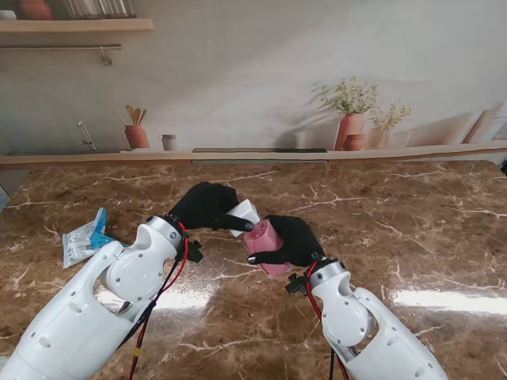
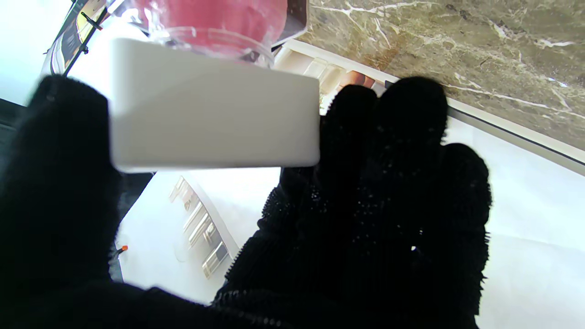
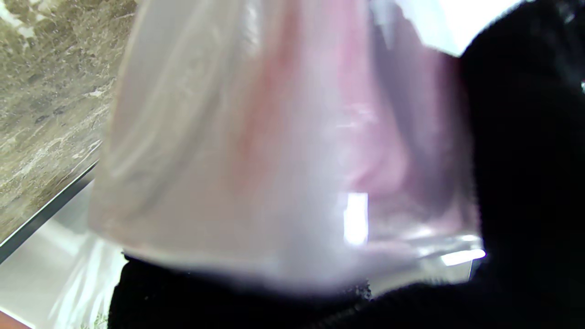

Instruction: Fill the seasoning bottle

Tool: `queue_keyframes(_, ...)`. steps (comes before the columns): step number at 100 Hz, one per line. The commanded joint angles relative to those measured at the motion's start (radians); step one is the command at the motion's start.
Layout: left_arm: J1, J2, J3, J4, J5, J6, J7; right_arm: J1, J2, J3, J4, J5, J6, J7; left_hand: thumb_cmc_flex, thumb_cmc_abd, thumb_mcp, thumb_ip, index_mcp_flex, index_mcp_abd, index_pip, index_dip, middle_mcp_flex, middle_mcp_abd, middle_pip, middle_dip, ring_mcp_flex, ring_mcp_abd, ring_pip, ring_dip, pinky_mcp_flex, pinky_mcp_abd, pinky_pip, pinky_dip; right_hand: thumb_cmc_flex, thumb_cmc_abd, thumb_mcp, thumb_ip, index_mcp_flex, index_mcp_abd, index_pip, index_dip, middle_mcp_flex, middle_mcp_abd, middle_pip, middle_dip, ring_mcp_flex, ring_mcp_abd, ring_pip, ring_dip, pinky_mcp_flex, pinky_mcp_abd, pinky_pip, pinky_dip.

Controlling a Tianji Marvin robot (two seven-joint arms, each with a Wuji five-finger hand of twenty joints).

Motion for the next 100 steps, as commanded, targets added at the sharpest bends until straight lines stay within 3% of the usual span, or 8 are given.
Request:
queue_keyframes(1,0.005,0.003,0.004,0.003,-0.002,-0.005,-0.007,-0.005,-0.007,-0.002,0.000,0.008,-0.001,0.009,0.259,0.013,0.250,0.004,0.034,-0.150,0.160,0.000,0.095,-0.078,-0.007,-0.012,0.017,-0.020,-0.046,-0.011,-0.001,-0.073,0.021,0.006,0.258,0.265,0.460,0.090,0.135,-0.443,0.145,0.058,0.057,-0.181,0.089,0.033,0.089,-0.110,0.111,0.033,0.004,-0.030,0.031,0.023)
queue_keyframes(10,0.002,0.005,0.004,0.005,0.000,-0.012,-0.013,-0.004,-0.006,-0.004,-0.001,0.007,-0.003,0.011,0.282,-0.038,0.281,0.001,0.008,-0.174,0.179,-0.013,0.095,-0.082,-0.034,-0.011,0.016,-0.026,-0.073,-0.008,-0.012,-0.081,0.005,0.009,0.257,0.264,0.460,0.090,0.135,-0.443,0.145,0.058,0.057,-0.182,0.089,0.033,0.090,-0.112,0.111,0.033,0.004,-0.030,0.031,0.023)
queue_keyframes(32,-0.002,0.002,0.010,0.015,0.025,-0.022,0.009,-0.002,-0.005,-0.006,-0.004,0.003,-0.005,0.014,0.234,-0.094,0.470,-0.025,0.008,-0.234,0.169,0.036,0.099,-0.092,-0.031,0.038,0.017,-0.034,-0.079,0.036,-0.016,-0.074,-0.004,0.038,0.255,0.264,0.460,0.090,0.133,-0.446,0.146,0.060,0.057,-0.183,0.091,0.031,0.091,-0.112,0.112,0.033,0.006,-0.031,0.032,0.023)
queue_keyframes(44,-0.004,0.001,0.015,0.017,0.035,-0.017,0.016,0.001,-0.005,-0.009,-0.003,0.003,-0.009,0.016,0.215,-0.093,0.545,-0.013,0.017,-0.255,0.156,0.068,0.100,-0.096,-0.027,0.055,0.016,-0.034,-0.070,0.048,-0.015,-0.077,-0.005,0.045,0.255,0.262,0.461,0.091,0.133,-0.447,0.146,0.060,0.058,-0.181,0.091,0.031,0.092,-0.112,0.113,0.033,0.008,-0.032,0.032,0.023)
queue_keyframes(61,-0.010,0.002,0.019,0.025,0.059,-0.025,0.022,0.003,-0.003,-0.016,-0.002,-0.001,-0.012,0.019,0.195,-0.091,0.578,-0.002,0.028,-0.255,0.156,0.080,0.101,-0.102,-0.013,0.063,0.018,-0.032,-0.049,0.056,-0.006,-0.076,-0.001,0.049,0.254,0.261,0.463,0.091,0.133,-0.447,0.146,0.060,0.059,-0.181,0.092,0.030,0.093,-0.113,0.114,0.033,0.009,-0.032,0.033,0.022)
queue_keyframes(100,0.013,-0.001,-0.018,-0.008,0.019,0.004,0.021,0.001,-0.005,-0.008,0.010,0.006,-0.004,0.018,0.187,-0.082,0.587,0.002,0.026,-0.252,0.154,0.083,0.096,-0.101,-0.005,0.055,0.017,-0.030,-0.043,0.052,-0.012,-0.072,0.001,0.052,0.254,0.262,0.462,0.090,0.133,-0.446,0.146,0.058,0.058,-0.183,0.092,0.029,0.091,-0.112,0.112,0.032,0.008,-0.031,0.032,0.022)
